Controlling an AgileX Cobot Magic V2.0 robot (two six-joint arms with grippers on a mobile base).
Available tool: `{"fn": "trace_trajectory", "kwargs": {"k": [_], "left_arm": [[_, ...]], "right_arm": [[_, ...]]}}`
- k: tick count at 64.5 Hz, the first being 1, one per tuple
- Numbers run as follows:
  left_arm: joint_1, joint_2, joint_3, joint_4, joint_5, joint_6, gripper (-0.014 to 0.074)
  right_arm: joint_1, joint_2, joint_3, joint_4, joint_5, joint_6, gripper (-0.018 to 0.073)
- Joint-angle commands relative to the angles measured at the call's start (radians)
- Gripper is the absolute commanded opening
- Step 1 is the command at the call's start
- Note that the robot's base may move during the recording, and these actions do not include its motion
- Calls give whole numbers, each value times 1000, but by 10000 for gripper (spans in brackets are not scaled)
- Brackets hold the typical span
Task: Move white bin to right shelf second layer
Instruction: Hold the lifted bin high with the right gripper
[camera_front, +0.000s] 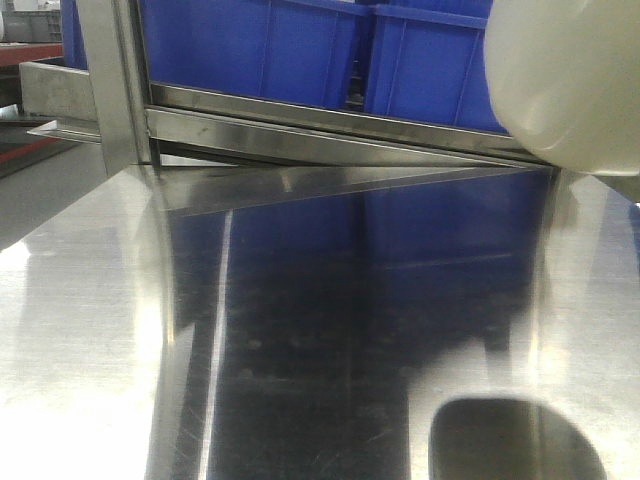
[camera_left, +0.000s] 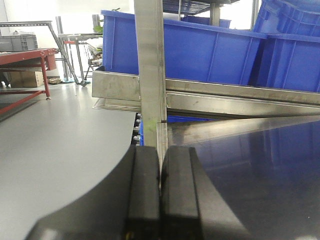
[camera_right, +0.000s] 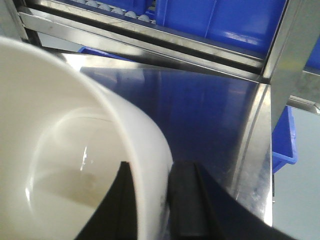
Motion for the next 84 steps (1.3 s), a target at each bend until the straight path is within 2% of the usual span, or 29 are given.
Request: {"fn": "trace_trajectory", "kwargs": {"k": [1, 84], "left_arm": [[0, -13, 33, -5, -87, -7, 85], [0, -13, 33, -5, -87, -7, 85]], "right_arm": [[-7, -10, -34, -3, -103, 0, 56], [-7, -10, -34, -3, -103, 0, 56]]}}
